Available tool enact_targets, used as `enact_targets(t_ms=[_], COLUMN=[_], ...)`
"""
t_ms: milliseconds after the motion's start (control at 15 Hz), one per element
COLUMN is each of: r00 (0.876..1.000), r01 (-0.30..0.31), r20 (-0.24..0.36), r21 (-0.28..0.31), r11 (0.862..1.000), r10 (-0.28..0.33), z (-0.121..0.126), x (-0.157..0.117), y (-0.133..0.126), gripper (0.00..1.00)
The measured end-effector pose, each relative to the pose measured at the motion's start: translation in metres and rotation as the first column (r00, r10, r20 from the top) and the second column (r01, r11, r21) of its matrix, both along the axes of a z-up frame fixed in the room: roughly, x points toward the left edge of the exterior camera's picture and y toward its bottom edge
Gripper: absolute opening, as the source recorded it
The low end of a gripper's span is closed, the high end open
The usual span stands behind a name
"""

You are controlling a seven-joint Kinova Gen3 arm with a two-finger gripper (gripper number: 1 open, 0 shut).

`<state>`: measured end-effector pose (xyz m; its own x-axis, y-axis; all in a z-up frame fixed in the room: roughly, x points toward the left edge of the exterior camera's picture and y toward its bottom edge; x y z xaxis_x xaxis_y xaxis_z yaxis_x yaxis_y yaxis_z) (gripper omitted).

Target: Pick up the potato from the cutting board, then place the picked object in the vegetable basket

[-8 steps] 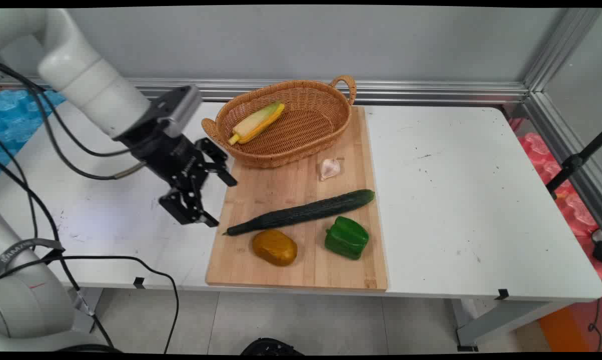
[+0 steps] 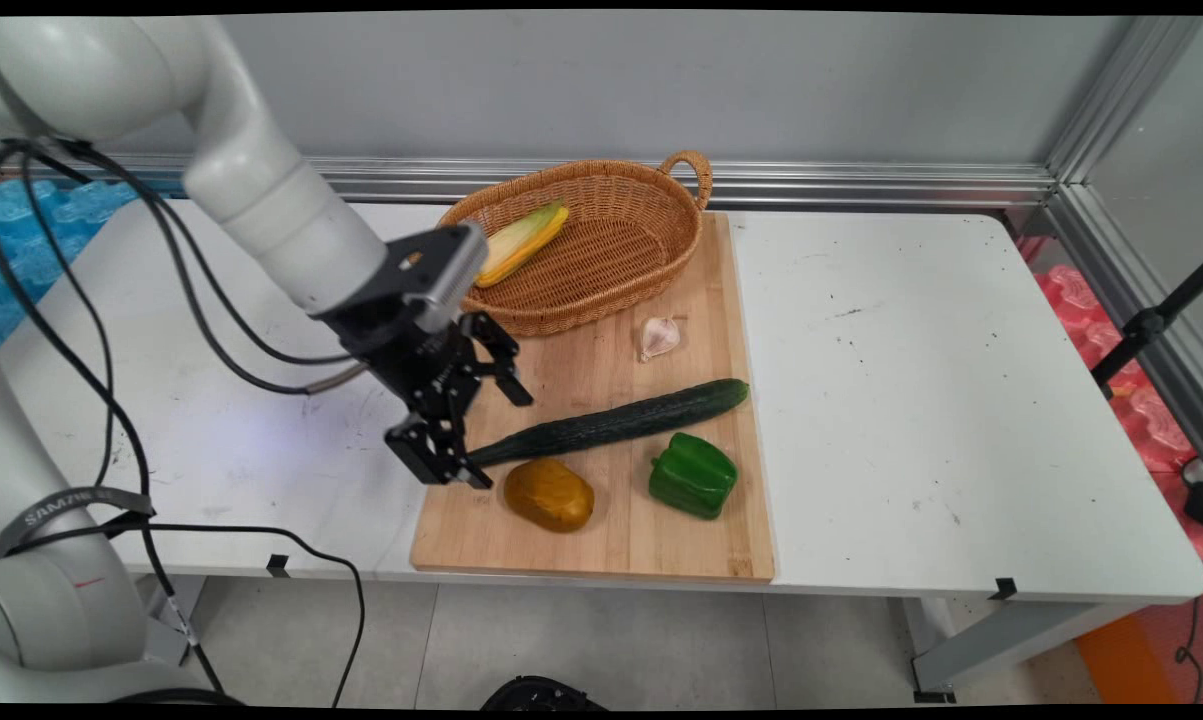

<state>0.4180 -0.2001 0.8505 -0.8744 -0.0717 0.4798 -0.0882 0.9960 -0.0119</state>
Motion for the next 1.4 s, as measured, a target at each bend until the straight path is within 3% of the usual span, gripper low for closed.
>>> enact_targets(t_ms=[467,1067,1133,1400], r00=[0.992,0.979,0.977,0.973], r01=[0.097,0.134,0.137,0.150], r20=[0.078,0.155,0.161,0.173], r21=[0.002,0.016,0.018,0.030], r11=[0.995,0.991,0.990,0.988], r10=[-0.097,-0.135,-0.138,-0.153], z=[-0.029,-0.057,-0.058,-0.052], x=[-0.045,-0.077,-0.079,-0.080], y=[-0.007,-0.013,-0.013,-0.013], gripper=[1.00,1.00,0.00,0.00])
